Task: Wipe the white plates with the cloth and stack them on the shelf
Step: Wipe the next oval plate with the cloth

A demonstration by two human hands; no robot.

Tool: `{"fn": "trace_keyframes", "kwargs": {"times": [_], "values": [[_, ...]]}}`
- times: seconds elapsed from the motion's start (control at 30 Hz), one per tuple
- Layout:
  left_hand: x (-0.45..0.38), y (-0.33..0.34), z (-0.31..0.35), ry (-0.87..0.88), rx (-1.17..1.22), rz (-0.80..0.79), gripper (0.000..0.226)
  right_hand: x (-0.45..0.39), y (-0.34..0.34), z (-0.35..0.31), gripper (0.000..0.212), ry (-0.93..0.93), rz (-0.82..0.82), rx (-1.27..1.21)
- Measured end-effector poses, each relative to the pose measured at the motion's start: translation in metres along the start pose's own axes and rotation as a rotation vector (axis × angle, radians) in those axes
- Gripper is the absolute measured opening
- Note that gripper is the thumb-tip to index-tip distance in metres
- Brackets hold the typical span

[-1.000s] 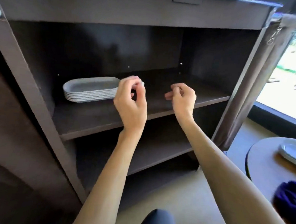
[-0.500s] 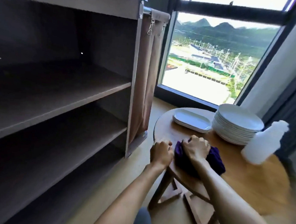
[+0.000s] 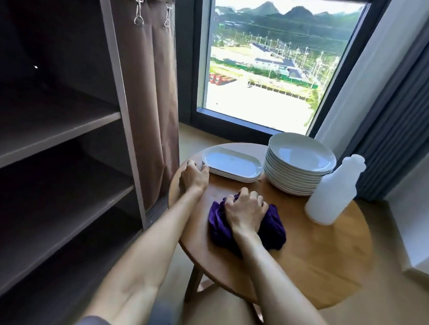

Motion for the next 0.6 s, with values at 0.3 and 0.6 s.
{"fn": "trace_keyframes", "kwargs": {"times": [0.3, 0.6], "values": [[-0.065, 0.03, 0.024, -0.117, -0.068, -0.009, 0.026, -0.018, 0.01, 0.004, 0.035, -0.008, 0.065, -0.079], [-0.043, -0.001, 0.018, -0.212, 0.525, -0.013, 0.014, -0.021, 0.009, 0.009, 0.038, -0.039, 0.032, -0.145]]}}
Point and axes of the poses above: each hand's wrist, its own x-axis away from the middle knuckle, its own y-axis out of the palm, z = x × y, the point moved 4 cm from there along -x, towards the middle knuckle, and after that the axes turned 7 degrees about -z, right-handed, at the moved point
